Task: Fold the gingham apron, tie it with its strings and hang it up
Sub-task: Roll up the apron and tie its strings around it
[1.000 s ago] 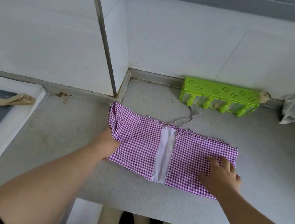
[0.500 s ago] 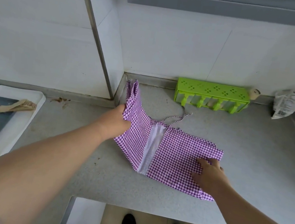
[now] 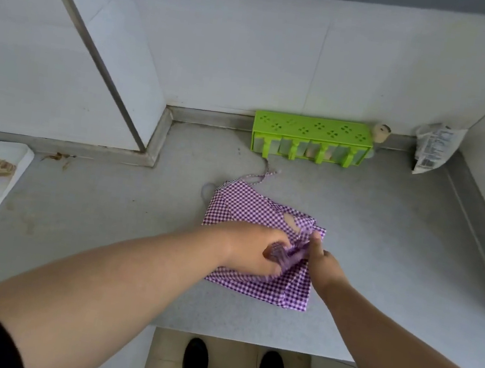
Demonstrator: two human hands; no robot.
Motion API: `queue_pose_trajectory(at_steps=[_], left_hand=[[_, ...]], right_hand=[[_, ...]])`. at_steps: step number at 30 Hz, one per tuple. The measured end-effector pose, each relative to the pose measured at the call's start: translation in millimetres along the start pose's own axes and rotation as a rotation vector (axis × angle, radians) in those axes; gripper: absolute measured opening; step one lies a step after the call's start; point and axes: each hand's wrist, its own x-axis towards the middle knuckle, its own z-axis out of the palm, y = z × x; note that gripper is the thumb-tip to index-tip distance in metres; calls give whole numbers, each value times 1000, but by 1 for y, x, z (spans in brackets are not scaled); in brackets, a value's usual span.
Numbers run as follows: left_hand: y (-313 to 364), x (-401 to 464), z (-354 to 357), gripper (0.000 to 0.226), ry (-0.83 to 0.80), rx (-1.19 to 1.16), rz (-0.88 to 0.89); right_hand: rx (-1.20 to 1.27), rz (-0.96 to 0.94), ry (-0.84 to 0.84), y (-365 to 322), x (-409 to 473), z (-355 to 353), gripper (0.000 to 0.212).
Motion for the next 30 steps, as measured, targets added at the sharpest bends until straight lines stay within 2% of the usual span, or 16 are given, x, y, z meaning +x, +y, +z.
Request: queue_pose_trajectory(at_steps=[2,4,6,9,11,14,17,20,22,24,27,30], left_hand=[[2,6,11,54,-139,14,-9],[-3,11,20,55,-167,32,-40],[-15,11,23,52,-108,105,-63],[-40,13,24,47,7,241,-117],[-59,14,26,56,28,262,-188],[-80,16,33,80,-23,290,-249],[-89,20,42,95,-70,339,-225],[-95,32,54,104,-61,403,-164],[-98,41,61,109,-52,437,-134],[-101,48,65,115,-47,462,-117],[-107,54,70,124,-43,486,-104],[-119,59,76,125,-29,490,-73]], right_hand=[[-72,-6,-5,-1,-3,-6,85],[-194,-48,-41,4,-2,-6,62],[-329,-63,-74,10,-1,-4,46],[-386,-65,-57,17,1,-1,38],[-403,-71,-47,19,0,2,35],[-487,-63,-20,24,0,7,33],[-478,-112,162,29,-5,12,43],[-482,-339,354,21,-17,15,55],[-613,-532,309,12,-19,21,56],[-692,-631,195,-2,-16,30,59],[-764,-680,135,-24,1,44,67],[-767,-614,158,-47,38,41,74]])
